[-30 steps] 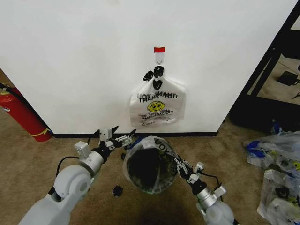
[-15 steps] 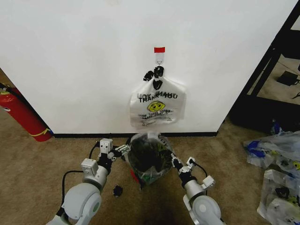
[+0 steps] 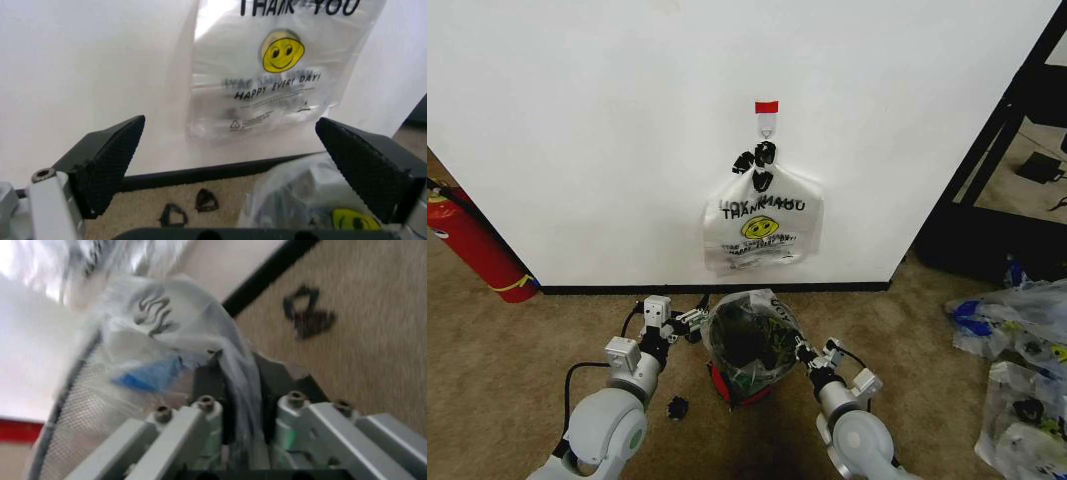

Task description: Pick up the garbage bag from the wall and place it over the trash bin.

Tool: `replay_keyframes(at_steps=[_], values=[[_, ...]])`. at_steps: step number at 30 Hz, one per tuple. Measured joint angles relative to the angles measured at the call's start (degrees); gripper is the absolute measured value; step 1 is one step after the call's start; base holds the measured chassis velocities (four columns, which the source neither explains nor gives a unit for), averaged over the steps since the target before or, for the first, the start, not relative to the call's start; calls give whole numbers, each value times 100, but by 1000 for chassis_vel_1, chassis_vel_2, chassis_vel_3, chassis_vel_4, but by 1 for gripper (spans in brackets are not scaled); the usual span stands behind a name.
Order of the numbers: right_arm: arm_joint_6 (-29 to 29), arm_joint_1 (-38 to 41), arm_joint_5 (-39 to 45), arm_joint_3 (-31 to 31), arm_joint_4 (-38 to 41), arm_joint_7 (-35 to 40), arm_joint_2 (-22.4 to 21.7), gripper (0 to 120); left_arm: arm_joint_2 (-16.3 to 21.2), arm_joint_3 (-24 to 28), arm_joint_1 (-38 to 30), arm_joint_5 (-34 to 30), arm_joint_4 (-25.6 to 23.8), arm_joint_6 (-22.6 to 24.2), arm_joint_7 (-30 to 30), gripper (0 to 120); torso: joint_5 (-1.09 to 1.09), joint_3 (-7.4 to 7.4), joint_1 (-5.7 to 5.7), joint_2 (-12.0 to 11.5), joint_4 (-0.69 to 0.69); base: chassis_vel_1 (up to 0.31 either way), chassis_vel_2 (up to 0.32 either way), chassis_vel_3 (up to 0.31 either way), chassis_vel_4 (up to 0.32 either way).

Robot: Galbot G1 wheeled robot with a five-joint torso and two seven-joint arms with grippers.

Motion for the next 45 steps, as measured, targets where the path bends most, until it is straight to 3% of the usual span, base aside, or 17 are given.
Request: replay_keyframes(at_steps=[19,21,23,26,27,29,32,34,40,45], values=[[-234,-536,-438,-32,1236,304,-465,82,-74,-44,195,194,-175,-22,47,100,-2,-2,0,0,-1,0,0,0,0],[40,-689,-857,-32,1332,-176,-563,89,-106,-58,228,195,-234,-48,59,100,-2,-2,0,1,-1,0,0,0,0],[1030,-806,-1927,45,1188,-1096,-593,97,-180,-93,278,176,-354,-135,137,100,-2,-2,0,0,-2,0,0,0,0],[2419,-873,-3773,469,943,-1708,-490,100,-319,-173,364,137,-578,-262,181,100,1,-2,0,0,0,0,0,0,0],[2419,-873,-3773,469,943,-1708,-490,100,-319,-173,364,137,-578,-262,181,100,1,-2,0,0,0,0,0,0,0],[2686,-982,-4738,777,1041,-1454,-424,100,-395,-224,410,72,-662,-439,176,100,-1,-2,0,0,0,0,0,0,0],[2337,-1449,-6129,1598,1592,-414,-200,100,-586,-506,565,94,-737,-1059,483,100,-2,-2,-1,0,-3,0,0,0,0],[2115,-1723,-6330,1904,1859,38,-28,100,-677,-628,662,132,-813,-1141,560,100,0,-2,-1,1,-1,0,0,0,0],[1808,-2343,-6389,2447,2302,462,363,100,-836,-836,803,177,-938,-1131,588,100,-2,-2,-1,1,-4,0,0,0,0],[1753,-2369,-6160,2458,2367,531,434,100,-980,-1085,974,101,-996,-1184,668,100,-2,-2,-1,1,-3,0,0,0,0]])
